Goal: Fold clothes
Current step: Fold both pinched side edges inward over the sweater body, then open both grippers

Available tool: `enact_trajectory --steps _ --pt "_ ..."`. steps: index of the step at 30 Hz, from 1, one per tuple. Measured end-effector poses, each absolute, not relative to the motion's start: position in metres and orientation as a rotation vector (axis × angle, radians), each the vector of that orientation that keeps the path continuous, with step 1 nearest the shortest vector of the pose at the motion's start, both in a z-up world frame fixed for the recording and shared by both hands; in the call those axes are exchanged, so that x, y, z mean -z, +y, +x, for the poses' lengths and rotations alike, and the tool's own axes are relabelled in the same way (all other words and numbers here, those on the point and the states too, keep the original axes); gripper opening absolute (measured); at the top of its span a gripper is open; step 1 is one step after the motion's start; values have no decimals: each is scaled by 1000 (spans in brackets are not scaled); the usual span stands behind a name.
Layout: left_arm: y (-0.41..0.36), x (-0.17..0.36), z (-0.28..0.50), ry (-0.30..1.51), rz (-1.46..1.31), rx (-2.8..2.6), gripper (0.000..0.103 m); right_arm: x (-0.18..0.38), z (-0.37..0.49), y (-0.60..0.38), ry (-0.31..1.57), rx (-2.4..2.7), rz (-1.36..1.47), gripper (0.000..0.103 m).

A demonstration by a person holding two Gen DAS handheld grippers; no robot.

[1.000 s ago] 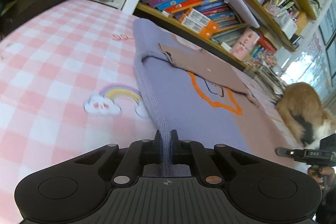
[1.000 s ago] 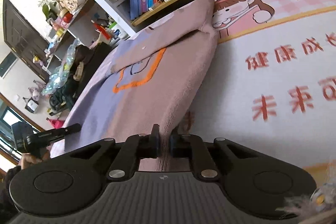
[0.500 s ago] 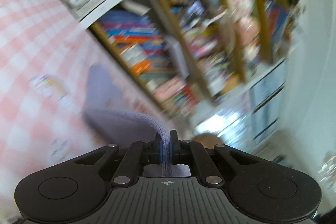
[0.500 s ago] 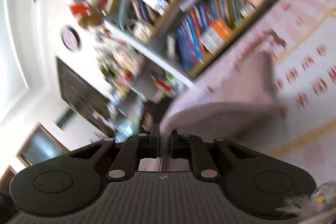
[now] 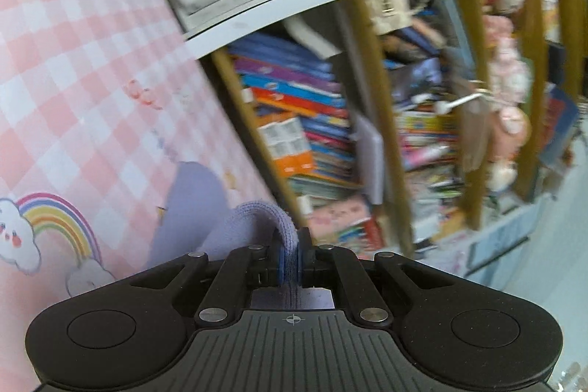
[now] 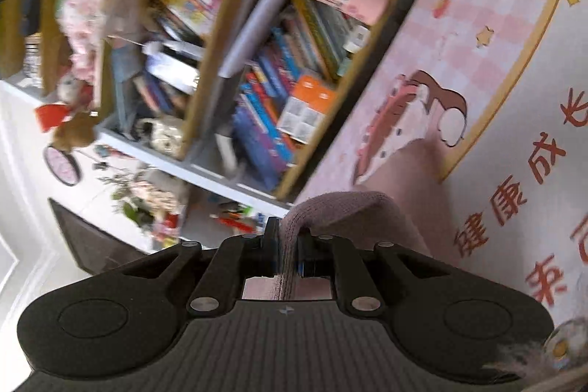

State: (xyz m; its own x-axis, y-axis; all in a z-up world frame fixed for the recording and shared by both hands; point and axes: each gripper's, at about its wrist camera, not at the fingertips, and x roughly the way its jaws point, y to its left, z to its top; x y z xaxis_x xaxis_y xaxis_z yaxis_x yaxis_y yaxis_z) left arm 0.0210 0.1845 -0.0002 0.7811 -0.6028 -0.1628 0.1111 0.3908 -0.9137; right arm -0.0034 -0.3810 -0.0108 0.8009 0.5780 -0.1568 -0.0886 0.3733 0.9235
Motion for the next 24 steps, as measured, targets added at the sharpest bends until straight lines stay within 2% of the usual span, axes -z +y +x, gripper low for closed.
enact_trajectory --steps 11,14,18,22,24 --pt "178 28 53 637 -1039 419 6 53 33 -378 601 -390 1148 14" --pt "176 33 57 644 -1030 423 11 59 35 -380 597 -398 1150 15" --pt "177 38 60 658 -1070 430 21 64 36 -381 585 -405 1174 19" --pt "177 23 58 600 -1048 477 46 55 34 -383 561 -419 1153 32" --pt "177 11 55 551 -1023 509 52 48 34 -386 538 -418 1136 38"
